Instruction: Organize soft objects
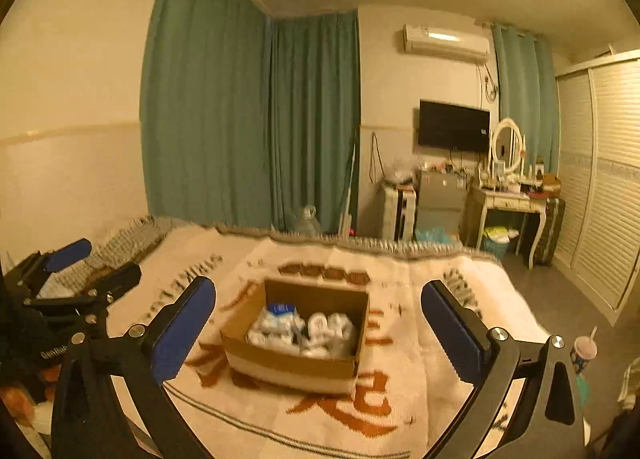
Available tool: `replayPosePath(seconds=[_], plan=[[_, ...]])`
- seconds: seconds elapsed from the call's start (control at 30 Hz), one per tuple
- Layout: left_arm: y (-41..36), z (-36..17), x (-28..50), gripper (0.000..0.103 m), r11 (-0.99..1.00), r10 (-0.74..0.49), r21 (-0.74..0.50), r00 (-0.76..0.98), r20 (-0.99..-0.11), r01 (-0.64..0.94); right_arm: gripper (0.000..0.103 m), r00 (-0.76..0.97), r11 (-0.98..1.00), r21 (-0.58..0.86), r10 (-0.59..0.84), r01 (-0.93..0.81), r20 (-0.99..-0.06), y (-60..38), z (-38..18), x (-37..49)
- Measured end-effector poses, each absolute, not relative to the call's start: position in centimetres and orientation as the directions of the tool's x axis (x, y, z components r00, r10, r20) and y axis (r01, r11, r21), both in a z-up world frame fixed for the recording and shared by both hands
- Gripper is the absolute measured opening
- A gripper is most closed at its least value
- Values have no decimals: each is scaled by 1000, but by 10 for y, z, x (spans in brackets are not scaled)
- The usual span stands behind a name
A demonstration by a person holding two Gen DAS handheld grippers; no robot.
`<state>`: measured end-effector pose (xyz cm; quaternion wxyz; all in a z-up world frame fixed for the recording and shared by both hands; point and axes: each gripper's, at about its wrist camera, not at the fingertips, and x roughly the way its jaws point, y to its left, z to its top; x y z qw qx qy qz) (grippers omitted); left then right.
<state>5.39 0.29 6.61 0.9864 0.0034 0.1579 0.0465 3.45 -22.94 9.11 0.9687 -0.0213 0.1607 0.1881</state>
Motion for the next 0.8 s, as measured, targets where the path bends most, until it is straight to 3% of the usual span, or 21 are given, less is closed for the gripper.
replayPosePath(seconds=[0.27, 0.8], plan=[[-2, 47, 56, 95, 997, 73, 21, 930, -361, -70, 103, 851, 934, 52, 343, -353, -397, -227, 49, 63], [-1, 44, 51, 95, 999, 37, 6, 928, -372, -37, 103, 857, 939, 52, 332, -340, -395, -225, 44, 63]])
